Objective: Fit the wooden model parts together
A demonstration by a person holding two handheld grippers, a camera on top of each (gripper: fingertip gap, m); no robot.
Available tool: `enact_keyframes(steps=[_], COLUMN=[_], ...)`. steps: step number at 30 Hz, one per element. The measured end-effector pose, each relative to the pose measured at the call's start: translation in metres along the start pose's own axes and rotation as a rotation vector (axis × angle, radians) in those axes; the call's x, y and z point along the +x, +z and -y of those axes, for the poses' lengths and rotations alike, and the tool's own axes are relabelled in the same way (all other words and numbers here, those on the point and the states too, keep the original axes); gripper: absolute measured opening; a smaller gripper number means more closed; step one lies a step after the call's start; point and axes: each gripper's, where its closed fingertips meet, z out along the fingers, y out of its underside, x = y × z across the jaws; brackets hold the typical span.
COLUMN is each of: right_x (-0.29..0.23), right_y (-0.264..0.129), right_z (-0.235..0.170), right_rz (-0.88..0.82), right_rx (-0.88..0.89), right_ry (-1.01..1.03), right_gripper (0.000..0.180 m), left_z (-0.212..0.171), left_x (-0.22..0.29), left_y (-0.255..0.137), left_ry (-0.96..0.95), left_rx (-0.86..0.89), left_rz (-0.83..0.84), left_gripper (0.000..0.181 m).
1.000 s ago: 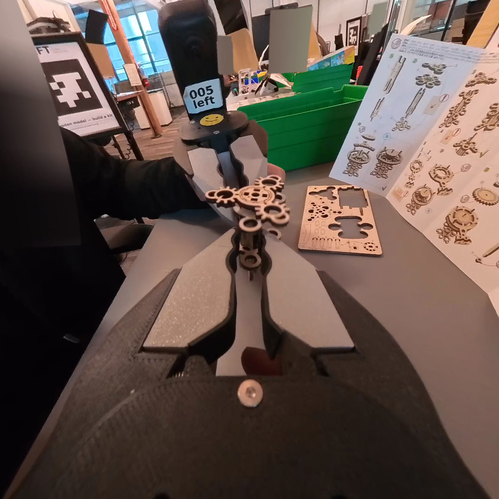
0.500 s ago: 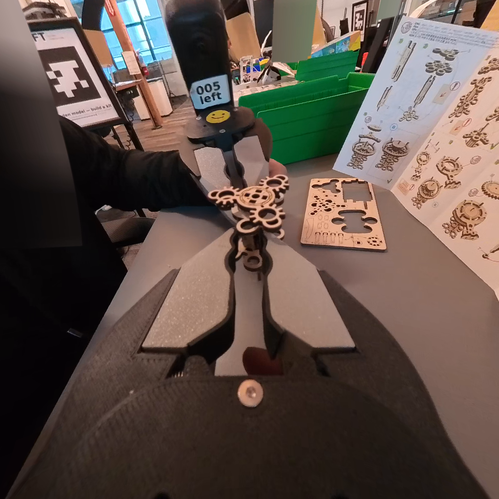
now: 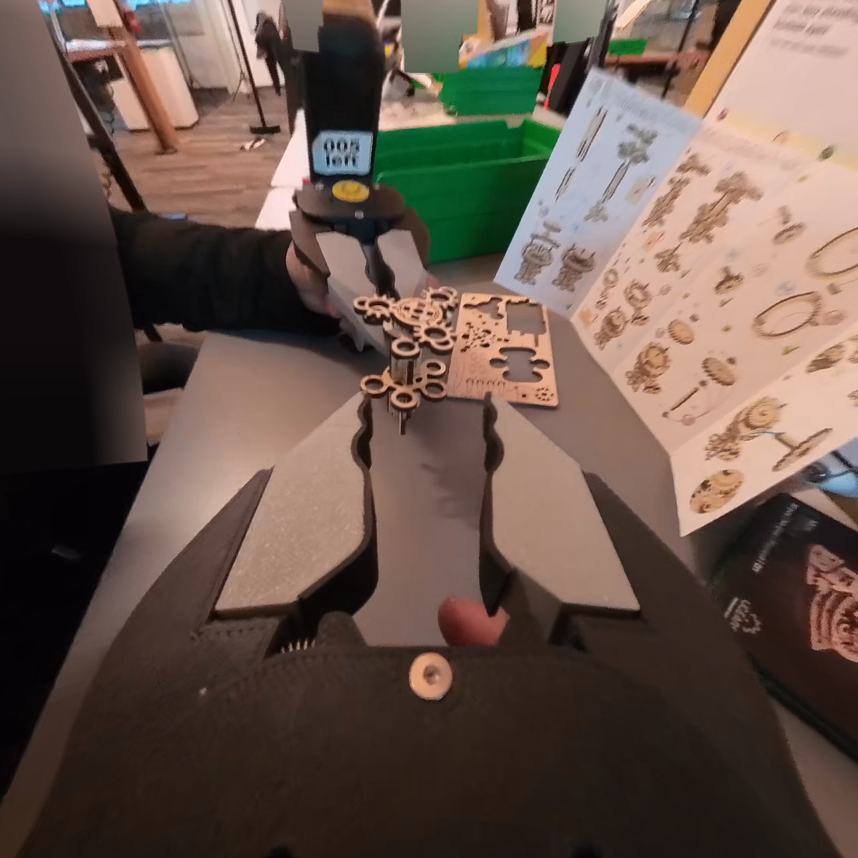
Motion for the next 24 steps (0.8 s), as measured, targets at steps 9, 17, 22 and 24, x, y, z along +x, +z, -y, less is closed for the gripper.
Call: enact_keyframes(steps=[9, 17, 22, 24], right_x=[-0.004, -0.014, -0.021, -0.023], right_y=[0.001, 0.015, 0.024, 0.024], right_z=[0.01, 0.003, -0.004, -0.003], right_rz=[-0.062, -0.032, -0.003, 0.011], right_rx=[0.009, -0.017, -0.041, -0.033], right_ry=[-0.028, 0.008, 0.014, 0.019], right_gripper=[0.045, 0.045, 0.049, 0.049], left_z=[0.001, -0.004, -0.007, -0.009], left_x=[0.0, 0.012, 0.017, 0.021], left_y=[0.002, 0.007, 0.01, 0.011], left_ry=[0.005, 0.077, 0.124, 0.158], left_rx=[-0.001, -0.033, -0.057, -0.068], left_rz=[0.005, -0.03, -0.035, -0.043], left_gripper=[0.001, 0.001, 0.0, 0.0])
